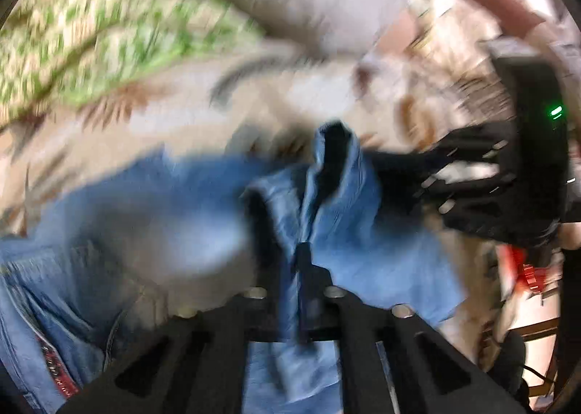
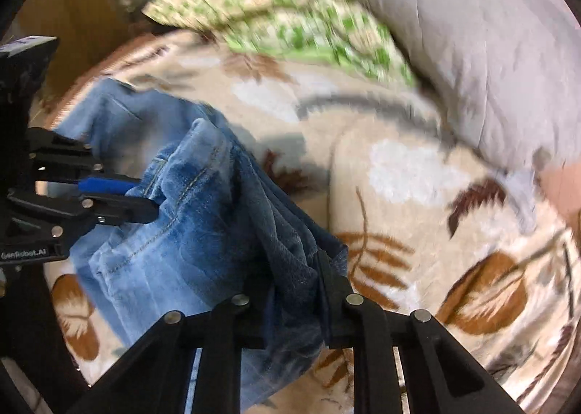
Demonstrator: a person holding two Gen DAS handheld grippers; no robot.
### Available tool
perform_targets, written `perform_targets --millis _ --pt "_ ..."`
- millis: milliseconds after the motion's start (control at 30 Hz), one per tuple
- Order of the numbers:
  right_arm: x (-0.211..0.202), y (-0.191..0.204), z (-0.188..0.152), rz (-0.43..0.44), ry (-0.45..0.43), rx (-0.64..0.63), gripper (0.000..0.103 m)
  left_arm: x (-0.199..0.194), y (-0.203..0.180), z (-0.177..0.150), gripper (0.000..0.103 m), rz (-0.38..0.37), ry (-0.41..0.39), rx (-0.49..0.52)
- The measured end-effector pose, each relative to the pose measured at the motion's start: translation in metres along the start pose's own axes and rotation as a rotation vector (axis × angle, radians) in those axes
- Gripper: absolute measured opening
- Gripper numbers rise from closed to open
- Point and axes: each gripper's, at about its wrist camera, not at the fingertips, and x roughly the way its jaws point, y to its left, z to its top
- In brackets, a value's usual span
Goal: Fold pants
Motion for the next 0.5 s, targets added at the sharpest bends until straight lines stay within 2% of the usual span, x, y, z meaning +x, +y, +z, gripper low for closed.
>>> perform_targets --millis 33,67,100,167,200,267,333,400,500 --pt "0.012 -0.002 -0.001 -0.024 0.03 0.008 0.023 0.01 0.005 -0.003 0.004 0.018 0.026 -0.011" --pt "0.025 -0.002 0.0 -0.041 0.048 0.019 0.034 0.019 0.012 -0.008 0.004 0.01 0.029 -0.027" --pt "0.031 -0.004 0.001 -0.043 0.05 0.031 0.041 0.018 0.015 -0.01 0.005 -0.009 0.004 -0.04" --pt "0.036 -0.011 0.0 -0.074 0.036 0.067 0.074 0.012 0.019 -0.013 0.007 -0.032 -0.01 -0.053" --pt "0.036 -0.014 0.002 -0.088 0.031 0.084 0.078 0.011 0.02 -0.013 0.007 -0.036 -0.012 -0.05" --pt "0.027 -0.025 -0.001 -0.076 0.018 0.128 0.078 0.001 0.023 -0.011 0.024 -0.027 -0.032 -0.066" --pt "0.006 -0.028 -0.009 -0.083 -0.028 0.168 0.078 -0.012 0.026 -0.006 0.074 -0.051 -0.082 -0.101" --pt "-0.02 -0.021 -0.022 -0.076 -0.1 0.173 0.079 -0.029 0.025 -0.001 0.084 -0.101 -0.15 -0.12" --pt "-0.051 0.01 -0.05 -0.083 -0.167 0.108 0.08 -0.034 0.015 0.017 0.085 -0.13 -0.157 -0.105"
